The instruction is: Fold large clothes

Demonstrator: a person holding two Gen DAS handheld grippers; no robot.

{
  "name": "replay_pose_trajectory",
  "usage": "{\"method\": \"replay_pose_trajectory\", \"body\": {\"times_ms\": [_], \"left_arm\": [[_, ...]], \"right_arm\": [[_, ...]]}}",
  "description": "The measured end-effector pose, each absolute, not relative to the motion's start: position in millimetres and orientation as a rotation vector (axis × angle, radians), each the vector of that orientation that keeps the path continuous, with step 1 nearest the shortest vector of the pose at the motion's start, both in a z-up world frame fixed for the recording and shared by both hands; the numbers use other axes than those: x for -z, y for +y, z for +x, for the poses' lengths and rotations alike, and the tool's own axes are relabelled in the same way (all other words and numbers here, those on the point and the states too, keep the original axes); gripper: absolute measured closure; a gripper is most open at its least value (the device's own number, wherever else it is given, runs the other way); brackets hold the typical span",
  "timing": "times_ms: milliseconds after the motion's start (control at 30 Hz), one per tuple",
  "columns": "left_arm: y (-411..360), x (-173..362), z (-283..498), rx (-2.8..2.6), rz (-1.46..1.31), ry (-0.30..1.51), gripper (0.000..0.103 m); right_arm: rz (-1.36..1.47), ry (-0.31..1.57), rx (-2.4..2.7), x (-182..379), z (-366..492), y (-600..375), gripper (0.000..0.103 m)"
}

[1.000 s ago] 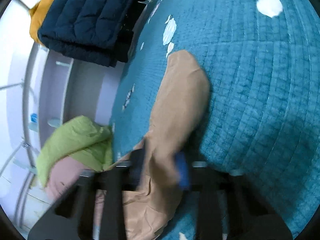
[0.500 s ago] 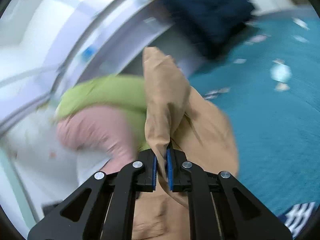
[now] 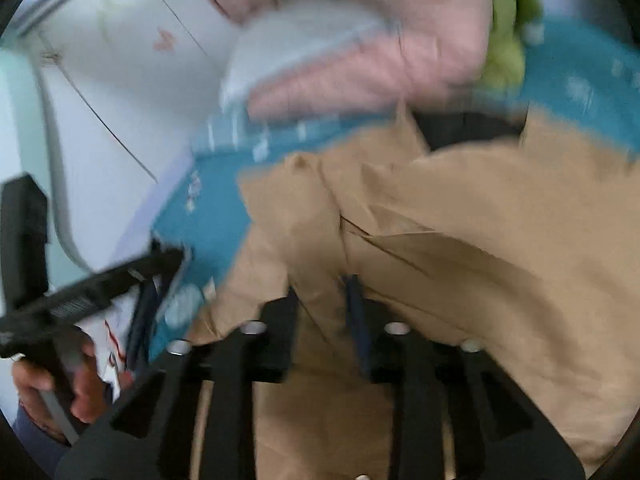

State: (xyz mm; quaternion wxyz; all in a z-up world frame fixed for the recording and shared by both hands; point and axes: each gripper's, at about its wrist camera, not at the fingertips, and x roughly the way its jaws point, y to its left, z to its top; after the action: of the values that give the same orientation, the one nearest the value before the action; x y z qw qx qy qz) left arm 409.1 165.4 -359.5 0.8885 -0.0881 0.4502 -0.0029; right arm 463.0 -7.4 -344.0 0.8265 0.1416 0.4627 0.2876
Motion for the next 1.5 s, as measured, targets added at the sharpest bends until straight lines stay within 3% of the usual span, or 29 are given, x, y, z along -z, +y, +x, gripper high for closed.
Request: {"method": "replay_pose_trajectory", "body": {"times_ms": [67, 100, 200, 400, 633, 700, 833, 1033, 1167, 1500], "left_arm": [[163.9, 355.7, 403.6, 0.031, -0.196, 0.928, 0.034], [160.0, 354.3, 406.0, 0.047, -0.191, 0.919, 0.033], [147.3, 343.2, 407.6, 0.12, -0.187, 0.87, 0.027], [90.9, 336.6, 438.5, 0.294, -0.148, 0.906, 0.027], [42.5, 408.2, 484.7, 0.248, -0.008, 1.139, 0.027], [46.4, 434.4, 494.2, 0.201, -0.024, 1.226, 0.027], [50.1, 438.9, 494.7, 0.202, -0.055, 1.218, 0.027], [81.8, 386.5, 490.9, 0.37, -0.223, 1.064, 0.026], [120.2, 371.3, 513.7, 0.253, -0.233, 1.037, 0.021], [161.2, 422.6, 590.7, 0.082, -0.243, 1.19, 0.021]], "right_arm": [[0.289, 0.975, -0.622, 340.1, 458.3, -8.2, 0.058], [0.289, 0.97, -0.629, 334.5, 458.1, -10.1, 0.049], [0.273, 0.871, -0.626, 297.7, 438.1, -30.1, 0.044], [0.422, 0.821, -0.364, 278.4, 439.1, -129.5, 0.043], [0.577, 1.098, -0.176, 352.7, 451.6, -199.4, 0.045], [0.605, 1.161, -0.19, 374.6, 455.3, -198.2, 0.047], [0.584, 1.163, -0.201, 370.1, 453.3, -201.3, 0.045], [0.583, 1.025, -0.214, 323.1, 460.5, -223.7, 0.043], [0.577, 1.028, -0.126, 328.1, 488.9, -254.2, 0.04], [0.62, 1.126, -0.141, 362.0, 561.7, -262.3, 0.038]]}}
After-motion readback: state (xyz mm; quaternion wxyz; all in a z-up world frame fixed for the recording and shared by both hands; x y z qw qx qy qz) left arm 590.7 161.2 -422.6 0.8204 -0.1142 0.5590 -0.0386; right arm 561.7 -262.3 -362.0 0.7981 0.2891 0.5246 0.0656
